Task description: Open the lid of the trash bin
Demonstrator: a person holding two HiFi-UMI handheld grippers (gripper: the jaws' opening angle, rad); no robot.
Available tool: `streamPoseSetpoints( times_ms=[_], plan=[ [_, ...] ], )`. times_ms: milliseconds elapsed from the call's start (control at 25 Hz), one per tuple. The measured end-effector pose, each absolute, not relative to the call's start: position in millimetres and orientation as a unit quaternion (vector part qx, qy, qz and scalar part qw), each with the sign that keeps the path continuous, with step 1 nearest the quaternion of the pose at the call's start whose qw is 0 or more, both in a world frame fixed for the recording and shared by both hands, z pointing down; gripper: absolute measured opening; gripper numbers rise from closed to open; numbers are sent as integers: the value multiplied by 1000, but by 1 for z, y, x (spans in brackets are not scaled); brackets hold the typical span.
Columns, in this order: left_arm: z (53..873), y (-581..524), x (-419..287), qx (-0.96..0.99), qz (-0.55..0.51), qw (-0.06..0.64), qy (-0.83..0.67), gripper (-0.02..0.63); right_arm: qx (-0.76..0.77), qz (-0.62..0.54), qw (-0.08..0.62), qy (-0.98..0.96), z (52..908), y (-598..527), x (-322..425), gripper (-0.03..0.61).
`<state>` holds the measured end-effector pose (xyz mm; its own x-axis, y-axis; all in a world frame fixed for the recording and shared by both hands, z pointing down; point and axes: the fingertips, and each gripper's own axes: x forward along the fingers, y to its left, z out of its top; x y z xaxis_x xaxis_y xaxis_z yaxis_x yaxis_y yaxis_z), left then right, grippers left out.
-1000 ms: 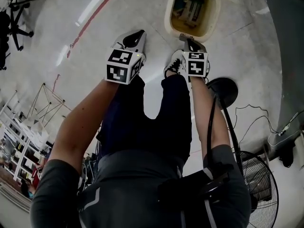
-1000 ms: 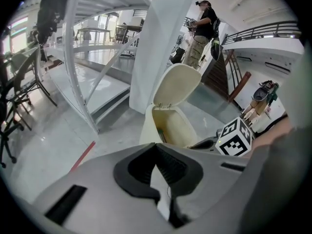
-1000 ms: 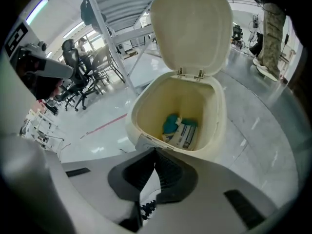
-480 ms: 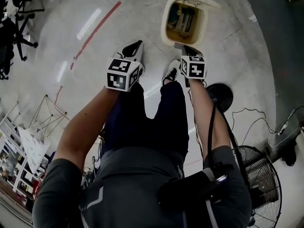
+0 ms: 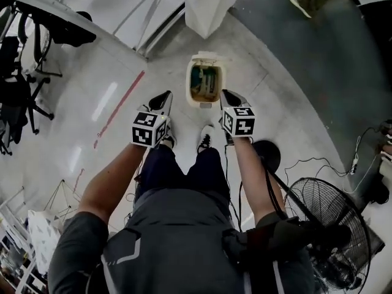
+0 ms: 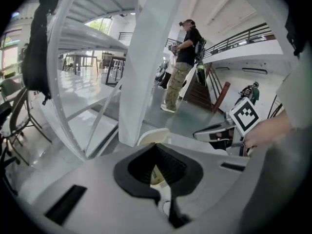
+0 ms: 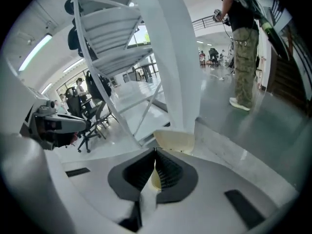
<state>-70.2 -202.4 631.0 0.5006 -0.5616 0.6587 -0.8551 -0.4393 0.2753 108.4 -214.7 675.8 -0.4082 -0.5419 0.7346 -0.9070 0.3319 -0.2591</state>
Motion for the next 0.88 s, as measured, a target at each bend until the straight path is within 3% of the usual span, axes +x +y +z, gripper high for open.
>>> streamPoseSetpoints(
  times_ms=[880],
  plan=[
    [312,-235,-45,901,77,120,-410,8,526,104,86,-839,297,-214,142,28]
  ],
)
